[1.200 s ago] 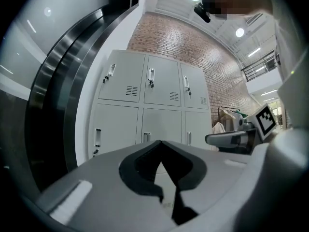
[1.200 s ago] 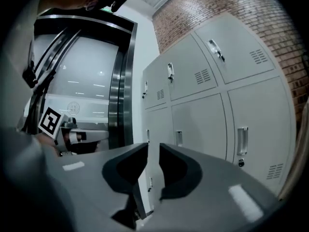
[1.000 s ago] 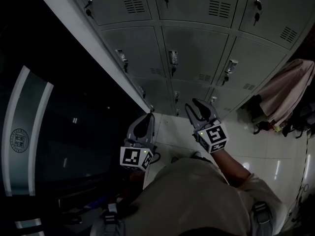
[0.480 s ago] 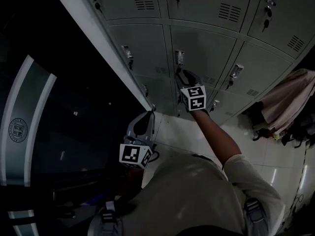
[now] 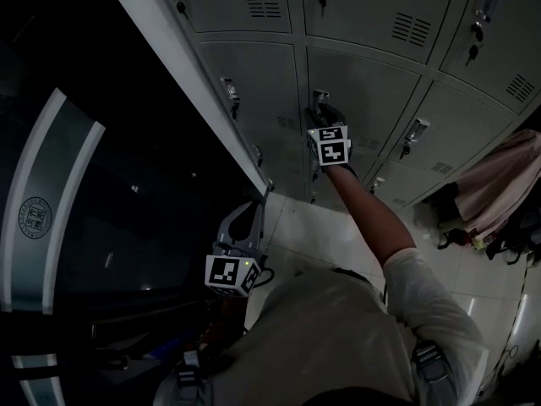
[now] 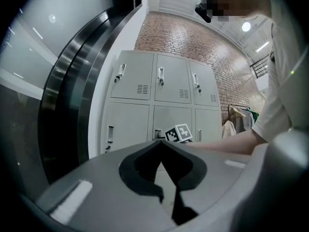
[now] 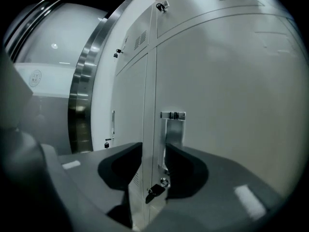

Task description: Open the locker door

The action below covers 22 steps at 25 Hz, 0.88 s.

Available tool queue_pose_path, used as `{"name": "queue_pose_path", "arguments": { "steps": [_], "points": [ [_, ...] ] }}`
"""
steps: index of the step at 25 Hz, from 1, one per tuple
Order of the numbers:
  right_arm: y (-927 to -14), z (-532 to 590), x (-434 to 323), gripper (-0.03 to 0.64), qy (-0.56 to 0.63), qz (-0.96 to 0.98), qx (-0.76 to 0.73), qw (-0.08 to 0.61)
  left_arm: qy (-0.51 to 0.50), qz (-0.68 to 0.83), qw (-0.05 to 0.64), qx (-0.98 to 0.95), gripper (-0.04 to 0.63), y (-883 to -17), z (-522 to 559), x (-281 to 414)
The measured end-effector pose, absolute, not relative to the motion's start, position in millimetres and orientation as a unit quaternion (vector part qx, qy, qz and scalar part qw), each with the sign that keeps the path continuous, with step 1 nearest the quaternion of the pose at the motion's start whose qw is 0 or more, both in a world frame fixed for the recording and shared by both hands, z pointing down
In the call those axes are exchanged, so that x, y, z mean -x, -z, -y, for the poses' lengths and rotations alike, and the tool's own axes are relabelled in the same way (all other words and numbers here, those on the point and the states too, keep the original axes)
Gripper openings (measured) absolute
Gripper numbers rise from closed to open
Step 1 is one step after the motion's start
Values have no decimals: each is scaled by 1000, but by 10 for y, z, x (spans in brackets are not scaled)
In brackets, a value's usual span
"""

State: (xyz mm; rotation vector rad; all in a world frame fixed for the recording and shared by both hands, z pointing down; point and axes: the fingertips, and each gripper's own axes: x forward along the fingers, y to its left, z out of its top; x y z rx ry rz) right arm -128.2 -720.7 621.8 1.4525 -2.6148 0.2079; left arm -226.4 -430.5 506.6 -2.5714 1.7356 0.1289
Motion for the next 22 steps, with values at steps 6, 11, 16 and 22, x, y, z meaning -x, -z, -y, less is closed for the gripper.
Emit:
{"name": "queue_pose_path", "arguments": {
  "steps": [6,11,16,22],
  "points": [
    [-6266,7319,1344,127,-61,865,-492,79,-32,-561,15,827,58,-5193,4266,2295],
    [-6256,7323,1272,48,-64,856,-507,77,-27,-555,3,831,58,-5226,4268,2265],
    [-6232,7246,1268,35,-67,856,-506,82,10,-541,3,841,58,-5254,4250,2138],
    [-6186,6948,1288,40,-53,869,-487,66,-26,-533,19,845,58,-5173,4302,2068]
  ]
}}
